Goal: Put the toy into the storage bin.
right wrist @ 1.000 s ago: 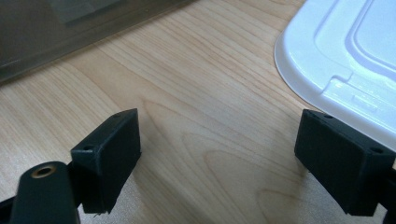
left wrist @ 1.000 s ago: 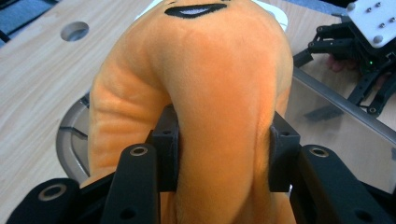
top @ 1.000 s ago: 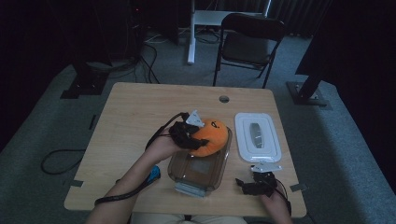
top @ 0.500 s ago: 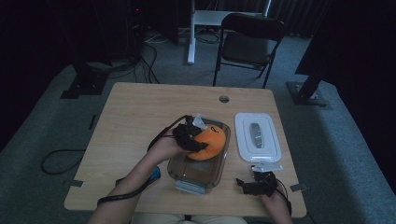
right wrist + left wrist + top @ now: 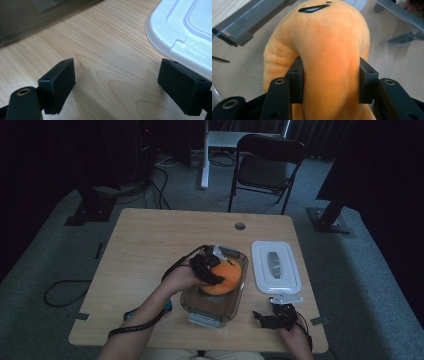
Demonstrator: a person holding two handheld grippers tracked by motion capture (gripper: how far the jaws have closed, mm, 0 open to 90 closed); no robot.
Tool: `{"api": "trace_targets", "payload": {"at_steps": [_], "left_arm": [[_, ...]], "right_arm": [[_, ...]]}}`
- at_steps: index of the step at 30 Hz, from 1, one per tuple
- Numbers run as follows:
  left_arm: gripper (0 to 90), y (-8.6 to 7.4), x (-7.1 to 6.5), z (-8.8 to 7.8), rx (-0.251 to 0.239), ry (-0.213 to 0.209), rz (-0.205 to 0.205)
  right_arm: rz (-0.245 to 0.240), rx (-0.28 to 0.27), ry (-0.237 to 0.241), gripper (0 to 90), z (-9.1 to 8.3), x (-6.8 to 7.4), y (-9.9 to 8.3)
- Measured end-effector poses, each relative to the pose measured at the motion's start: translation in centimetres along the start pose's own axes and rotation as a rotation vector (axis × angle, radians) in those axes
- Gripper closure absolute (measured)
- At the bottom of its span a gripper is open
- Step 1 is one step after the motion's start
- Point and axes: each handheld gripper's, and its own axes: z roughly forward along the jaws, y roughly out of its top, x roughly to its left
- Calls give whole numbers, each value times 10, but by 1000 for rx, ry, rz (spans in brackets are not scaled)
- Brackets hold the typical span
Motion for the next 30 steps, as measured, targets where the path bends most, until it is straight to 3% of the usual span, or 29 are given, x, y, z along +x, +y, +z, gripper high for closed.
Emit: {"api": "trace_targets", "payload": {"at_steps": [2,11,19,26,30], "left_arm": [[486,0,0,2,3,2,-10],[390,4,-6,12,73,27,37],[314,5,-6,14,109,19,52],[293,3,-3,10,72,-10,13],[239,3,-1,2,20,-42,-21]], "right_arm": [[3,-1,3,139,0,0,0],[2,0,1,139,0,0,0],[3,0,1,139,0,0,0],[2,0,0,139,0,0,0],[2,0,0,139,0,0,0]]}}
